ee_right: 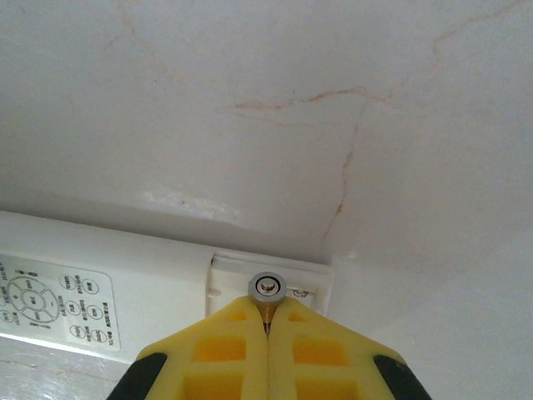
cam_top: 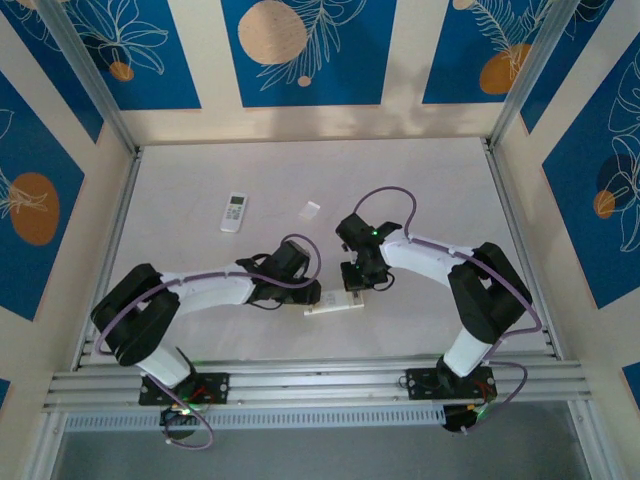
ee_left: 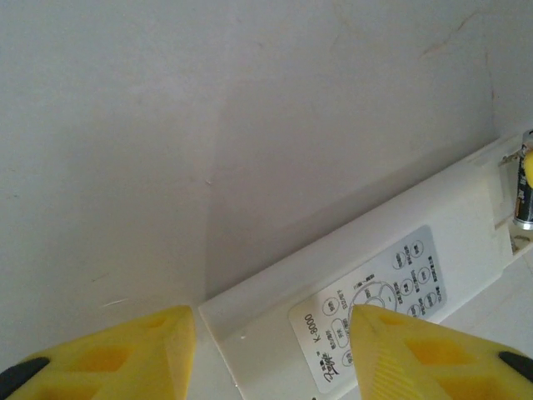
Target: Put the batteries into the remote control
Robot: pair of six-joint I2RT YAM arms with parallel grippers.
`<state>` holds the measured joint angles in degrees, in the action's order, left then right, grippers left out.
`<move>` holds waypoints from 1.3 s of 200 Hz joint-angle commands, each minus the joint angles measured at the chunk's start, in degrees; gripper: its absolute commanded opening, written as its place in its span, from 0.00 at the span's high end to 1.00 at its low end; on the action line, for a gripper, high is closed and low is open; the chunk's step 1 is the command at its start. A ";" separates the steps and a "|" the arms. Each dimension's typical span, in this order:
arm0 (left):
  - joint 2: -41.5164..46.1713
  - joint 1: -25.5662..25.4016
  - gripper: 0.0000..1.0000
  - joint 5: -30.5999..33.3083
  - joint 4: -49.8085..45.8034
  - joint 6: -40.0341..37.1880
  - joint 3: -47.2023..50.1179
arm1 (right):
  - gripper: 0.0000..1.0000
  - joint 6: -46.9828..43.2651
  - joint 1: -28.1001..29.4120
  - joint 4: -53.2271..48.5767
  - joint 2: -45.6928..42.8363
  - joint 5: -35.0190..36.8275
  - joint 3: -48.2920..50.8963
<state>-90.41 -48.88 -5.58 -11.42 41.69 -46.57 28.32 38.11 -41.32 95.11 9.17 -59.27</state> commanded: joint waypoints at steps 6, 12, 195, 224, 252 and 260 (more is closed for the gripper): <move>-1.33 -0.41 0.46 -3.26 0.00 0.30 -1.86 | 1.00 5.02 -0.12 -2.41 -1.03 -2.29 1.12; -1.61 -0.52 0.46 -3.60 0.07 0.32 -1.82 | 1.00 6.41 -0.18 -2.11 -1.16 -2.93 1.77; -2.10 -5.85 0.64 -6.07 9.81 8.76 3.46 | 0.89 18.63 2.11 0.18 -2.63 -5.03 4.96; -1.43 -5.81 0.64 -5.09 8.79 8.06 3.06 | 0.80 17.25 1.64 -1.78 -3.34 -5.56 2.11; -1.63 -5.87 0.64 -4.89 8.67 7.96 2.97 | 0.79 17.21 1.32 -2.94 -4.73 -5.40 1.44; -1.80 -5.86 0.64 -4.95 8.84 7.97 2.93 | 0.79 17.12 1.16 -3.07 -5.15 -5.30 1.52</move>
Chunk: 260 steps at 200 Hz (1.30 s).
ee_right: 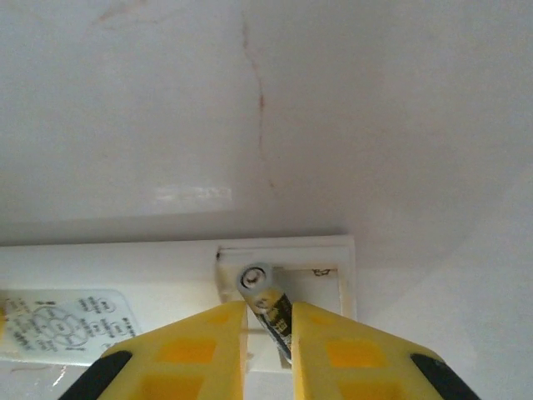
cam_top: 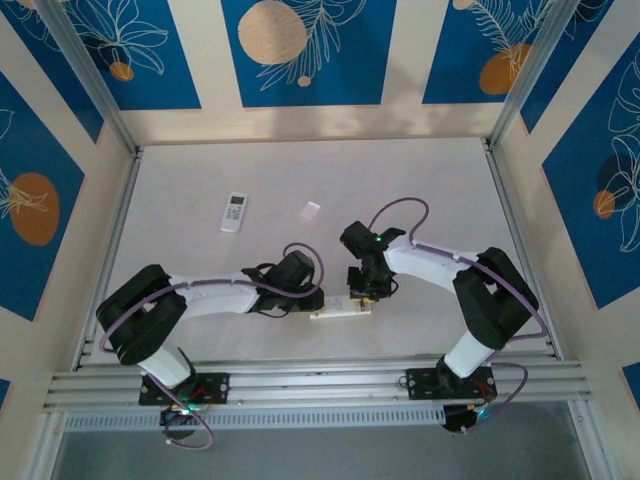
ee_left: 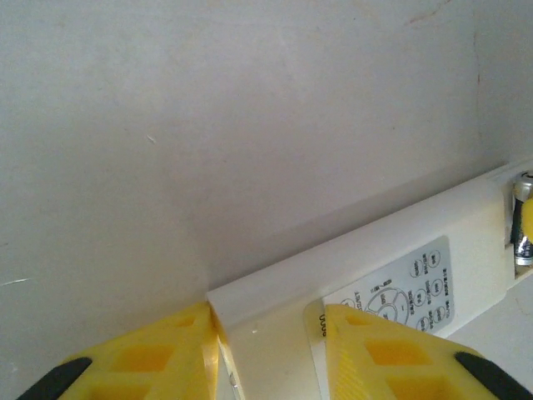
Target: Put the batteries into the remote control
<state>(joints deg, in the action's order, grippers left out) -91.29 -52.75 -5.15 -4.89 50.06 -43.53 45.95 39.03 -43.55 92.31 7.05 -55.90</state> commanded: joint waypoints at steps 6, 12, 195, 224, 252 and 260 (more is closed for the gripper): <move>-1.07 -1.99 0.64 -5.48 2.37 -0.41 -0.15 | 0.79 -0.60 0.10 -1.03 -2.61 -3.15 -1.77; -1.22 -1.97 0.64 -5.53 2.25 -0.50 -0.31 | 0.79 -0.60 -0.03 -1.16 -2.86 -3.05 -1.71; -1.25 -2.00 0.64 -4.87 1.21 -0.93 -1.12 | 0.82 -1.72 -0.23 -0.90 -3.43 3.93 4.02; -1.46 -2.00 0.64 -4.95 1.46 -0.76 -1.12 | 0.88 -1.77 0.32 0.19 -2.40 4.00 4.87; -1.61 -1.99 0.64 -5.01 1.39 -0.93 -1.27 | 0.89 -1.75 0.67 0.50 -1.98 4.87 5.46; -1.51 -2.00 0.64 -4.96 1.30 -1.02 -1.25 | 0.89 -1.87 0.86 0.56 -1.96 5.52 5.71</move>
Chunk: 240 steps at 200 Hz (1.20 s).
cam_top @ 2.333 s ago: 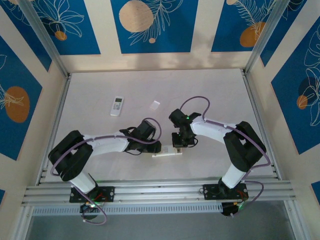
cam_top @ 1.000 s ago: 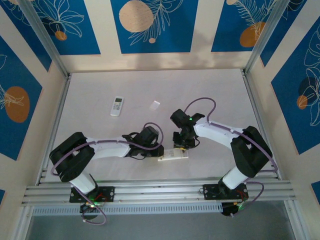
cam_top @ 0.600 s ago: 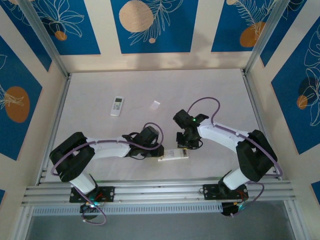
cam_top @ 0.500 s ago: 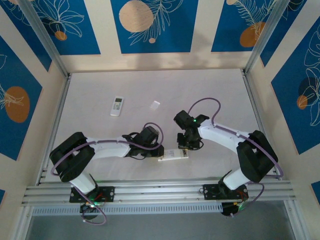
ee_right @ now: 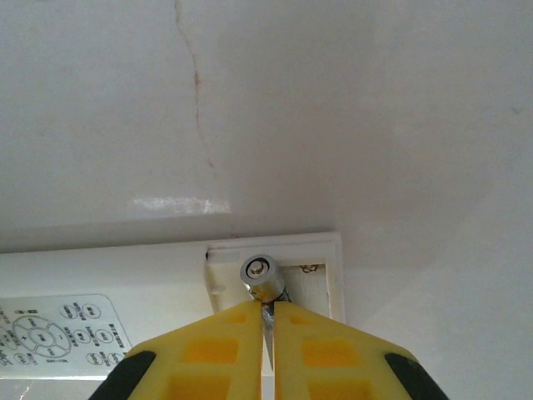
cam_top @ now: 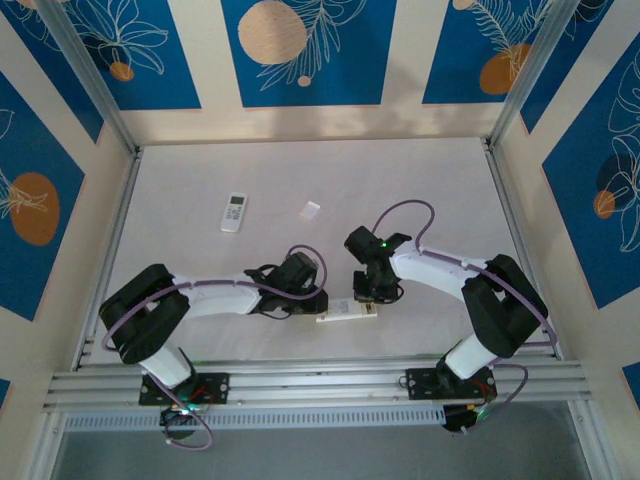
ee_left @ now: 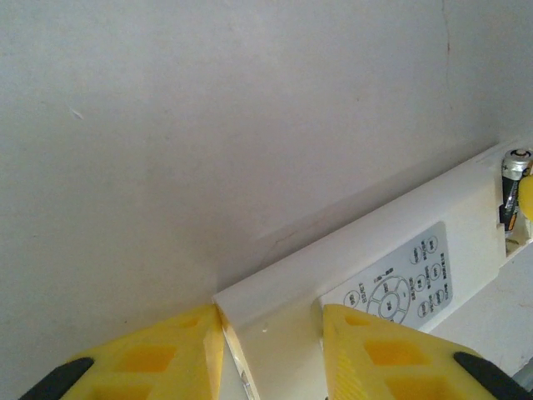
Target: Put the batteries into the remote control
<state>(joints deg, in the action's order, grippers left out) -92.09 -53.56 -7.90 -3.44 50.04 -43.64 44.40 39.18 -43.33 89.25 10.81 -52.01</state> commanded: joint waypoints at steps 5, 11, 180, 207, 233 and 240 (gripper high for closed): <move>-0.69 -1.15 0.64 -2.18 -0.16 -1.00 -1.17 | 0.89 -0.38 0.84 0.39 1.18 2.00 2.01; -0.79 -1.19 0.65 -2.21 -0.16 -1.00 -1.17 | 0.89 -0.52 0.96 0.52 1.23 1.92 2.20; -0.60 -1.20 0.65 -1.94 -0.40 -1.03 -1.67 | 0.76 -0.26 -4.79 -1.65 -6.48 -2.63 -1.43; -0.70 -1.20 0.64 -1.86 -0.48 -1.08 -1.54 | 0.75 -1.57 -4.72 -0.25 -4.46 -1.59 -0.76; -1.05 -1.20 0.64 -1.94 -0.25 -1.00 -1.70 | 0.76 -1.89 -4.40 1.47 -3.17 -2.97 -0.39; -1.23 -1.20 0.64 -1.99 -0.17 -1.02 -1.80 | 0.76 -1.95 -4.28 1.67 -2.89 -3.15 -0.38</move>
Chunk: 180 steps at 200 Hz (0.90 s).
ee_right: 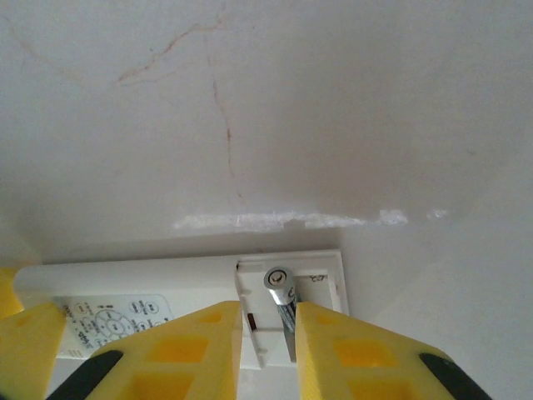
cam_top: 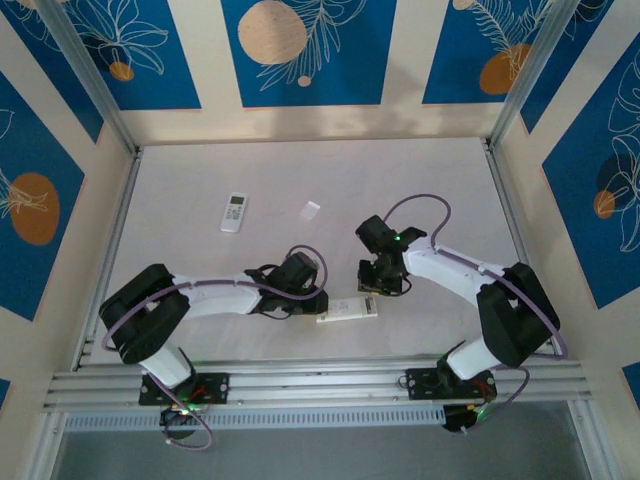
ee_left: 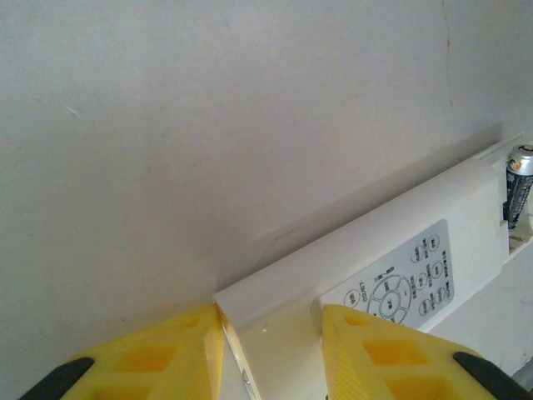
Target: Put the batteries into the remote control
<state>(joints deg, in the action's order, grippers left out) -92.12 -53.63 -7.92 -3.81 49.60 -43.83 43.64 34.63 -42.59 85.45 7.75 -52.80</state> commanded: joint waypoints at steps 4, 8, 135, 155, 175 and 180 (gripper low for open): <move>-1.30 -1.13 0.64 -2.09 0.22 -0.56 -1.68 | 0.76 -1.19 0.33 1.00 1.09 -0.18 0.41; -1.35 -1.12 0.64 -2.17 0.22 -0.56 -1.76 | 0.76 -1.14 0.47 1.12 1.26 -0.15 0.43; -1.40 -1.13 0.64 -2.11 0.12 -0.74 -2.31 | 0.85 0.53 2.60 0.87 1.09 0.86 4.72; -1.40 -1.12 0.64 -2.18 0.07 -0.65 -2.26 | 0.86 1.00 2.72 0.60 0.61 1.03 5.32; -1.27 -1.15 0.65 -2.09 0.04 -0.65 -2.09 | 0.87 1.84 2.89 -0.26 0.42 1.21 5.83; -1.22 -1.13 0.64 -2.02 0.03 -0.65 -2.10 | 0.87 2.08 2.90 -0.38 0.34 1.27 6.07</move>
<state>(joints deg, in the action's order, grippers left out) -92.86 -53.65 -7.90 -3.88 49.43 -44.71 43.92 36.64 -39.00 86.28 9.30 -48.99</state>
